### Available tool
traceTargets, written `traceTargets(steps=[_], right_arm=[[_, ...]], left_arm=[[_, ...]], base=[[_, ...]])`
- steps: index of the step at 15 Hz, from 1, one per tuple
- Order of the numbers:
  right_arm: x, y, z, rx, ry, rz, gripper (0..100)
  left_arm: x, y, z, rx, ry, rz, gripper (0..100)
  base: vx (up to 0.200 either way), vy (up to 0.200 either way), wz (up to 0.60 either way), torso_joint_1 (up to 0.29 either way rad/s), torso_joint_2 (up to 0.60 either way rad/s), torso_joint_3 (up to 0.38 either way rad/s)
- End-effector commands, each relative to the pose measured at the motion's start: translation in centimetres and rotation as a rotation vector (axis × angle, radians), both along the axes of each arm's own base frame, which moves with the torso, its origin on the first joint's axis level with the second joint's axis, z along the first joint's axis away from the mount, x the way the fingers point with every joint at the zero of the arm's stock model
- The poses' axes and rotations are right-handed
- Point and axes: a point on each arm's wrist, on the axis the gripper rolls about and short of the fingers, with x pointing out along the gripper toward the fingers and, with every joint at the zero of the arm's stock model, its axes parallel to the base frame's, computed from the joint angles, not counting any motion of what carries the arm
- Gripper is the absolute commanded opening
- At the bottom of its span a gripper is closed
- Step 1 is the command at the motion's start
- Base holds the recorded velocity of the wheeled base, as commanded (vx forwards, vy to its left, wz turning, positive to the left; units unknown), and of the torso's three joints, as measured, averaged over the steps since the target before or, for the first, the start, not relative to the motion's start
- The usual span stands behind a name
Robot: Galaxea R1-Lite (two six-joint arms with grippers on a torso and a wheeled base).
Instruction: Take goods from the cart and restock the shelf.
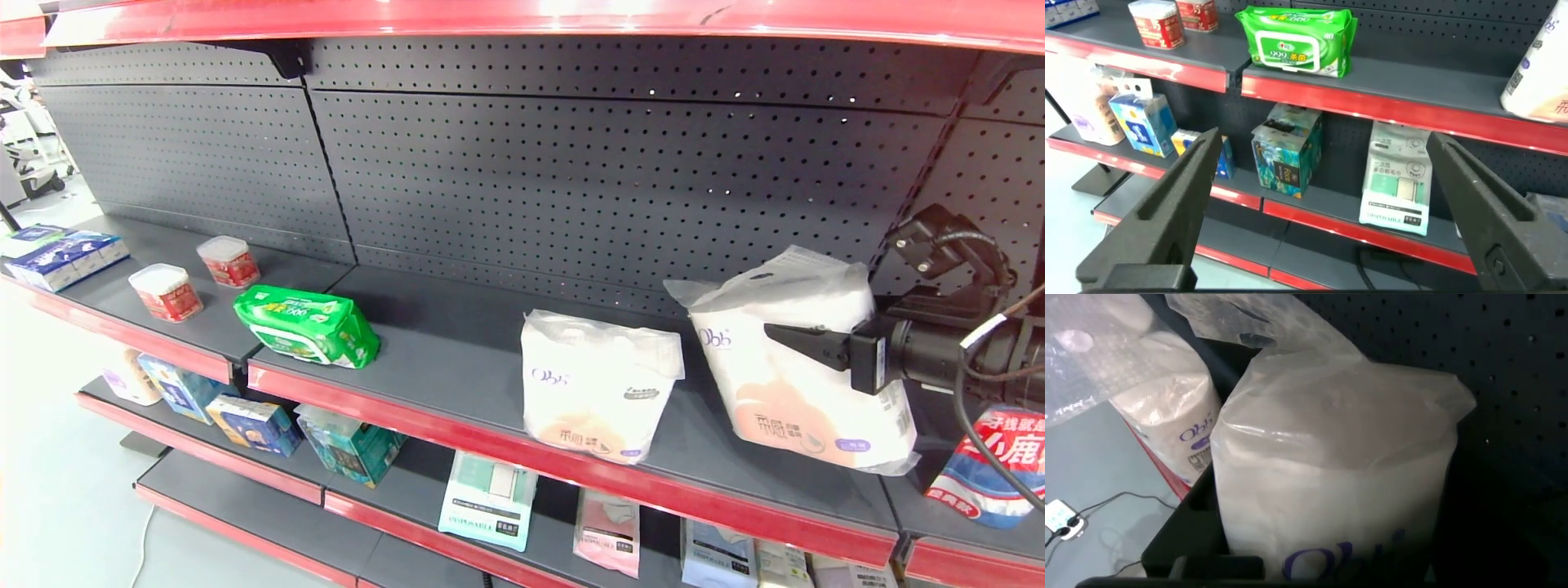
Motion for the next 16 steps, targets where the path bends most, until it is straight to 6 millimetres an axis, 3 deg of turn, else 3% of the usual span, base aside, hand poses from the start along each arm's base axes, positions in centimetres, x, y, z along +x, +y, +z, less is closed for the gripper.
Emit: traceTargets(steps=[1,9,13,16], right_arm=[[1.1,0.3,-0.1,0.000,0.007,0.007,0],[6.9,1.2,-1.3,0.007,0.005,0.039,0],[8.9,1.1,-3.0,0.024,0.015,0.141,0],[11.7,1.5,-4.1,0.055,-0.011,0.234,0]], left_arm=[[0.0,0.0,0.0,-0.001,-0.001,0.000,100],[0.0,0.0,0.0,-0.001,0.000,0.000,100],[0.0,0.0,0.0,-0.001,0.002,0.000,100],[0.0,0.0,0.0,-0.001,0.000,0.000,100]], base=[[0.000,0.000,0.00,0.000,0.00,0.000],[0.000,0.000,0.00,0.000,0.00,0.000],[0.000,0.000,0.00,0.000,0.00,0.000],[0.000,0.000,0.00,0.000,0.00,0.000]])
